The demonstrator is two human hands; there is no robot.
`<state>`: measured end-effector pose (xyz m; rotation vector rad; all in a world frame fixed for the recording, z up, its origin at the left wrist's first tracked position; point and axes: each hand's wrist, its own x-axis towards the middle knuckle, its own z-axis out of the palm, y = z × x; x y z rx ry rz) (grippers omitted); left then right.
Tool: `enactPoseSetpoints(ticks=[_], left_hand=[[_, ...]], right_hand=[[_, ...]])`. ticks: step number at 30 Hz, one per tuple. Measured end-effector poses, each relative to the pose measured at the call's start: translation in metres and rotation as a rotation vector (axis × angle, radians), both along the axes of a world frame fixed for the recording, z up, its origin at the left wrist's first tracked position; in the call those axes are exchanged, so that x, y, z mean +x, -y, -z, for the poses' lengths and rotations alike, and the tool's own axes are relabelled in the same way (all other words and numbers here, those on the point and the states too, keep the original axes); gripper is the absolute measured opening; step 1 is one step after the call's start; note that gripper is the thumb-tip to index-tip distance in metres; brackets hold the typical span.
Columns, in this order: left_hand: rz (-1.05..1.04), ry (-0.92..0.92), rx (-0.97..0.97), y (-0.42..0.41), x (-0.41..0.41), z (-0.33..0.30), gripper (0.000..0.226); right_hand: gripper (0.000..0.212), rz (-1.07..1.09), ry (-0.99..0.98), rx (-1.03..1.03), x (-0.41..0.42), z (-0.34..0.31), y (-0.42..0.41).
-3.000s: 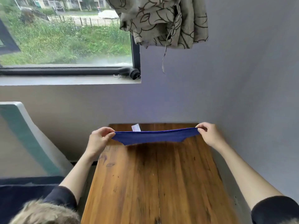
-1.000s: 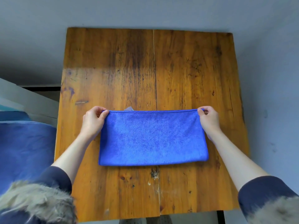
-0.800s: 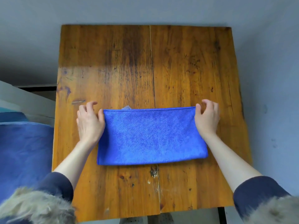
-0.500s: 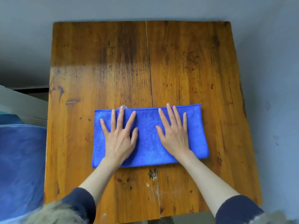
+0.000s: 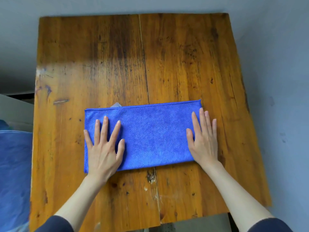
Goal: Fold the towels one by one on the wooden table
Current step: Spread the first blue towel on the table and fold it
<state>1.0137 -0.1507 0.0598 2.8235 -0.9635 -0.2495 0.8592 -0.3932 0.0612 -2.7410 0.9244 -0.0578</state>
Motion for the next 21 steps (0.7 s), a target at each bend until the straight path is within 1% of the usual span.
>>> enactPoseSetpoints(ticks=[3,9,11,13,15,16,17,19,21], left_hand=[[-0.01,0.003,0.042,-0.008,-0.011,0.003,0.057],[-0.019,0.021,0.051,-0.004,-0.009,0.004,0.056],[-0.013,0.004,0.003,-0.005,-0.009,0.002,0.053],[-0.042,-0.04,-0.141,-0.008,-0.007,-0.003,0.047],[-0.144,-0.053,-0.302,-0.013,-0.002,-0.009,0.039],[-0.228,-0.04,-0.337,-0.017,0.0,-0.013,0.036],[-0.325,-0.035,-0.338,-0.021,0.001,-0.016,0.036],[-0.498,-0.087,-0.286,-0.028,0.005,-0.022,0.034],[-0.578,-0.179,-0.236,-0.033,0.008,-0.024,0.033]], right_hand=[[0.054,-0.066,-0.001,0.029,-0.007,0.002,-0.015],[0.054,-0.062,-0.064,0.052,-0.009,0.008,-0.016],[0.054,-0.07,-0.087,0.058,-0.01,0.008,-0.015],[0.055,-0.07,-0.11,0.06,-0.01,0.006,-0.016],[0.054,-0.051,-0.124,0.05,-0.006,0.0,-0.018],[0.054,-0.041,-0.121,0.043,-0.003,-0.004,-0.02],[0.055,-0.037,-0.115,0.036,0.0,-0.008,-0.025],[0.055,-0.064,-0.115,0.029,0.006,-0.017,-0.037],[0.056,-0.146,-0.127,0.029,0.016,-0.023,-0.055]])
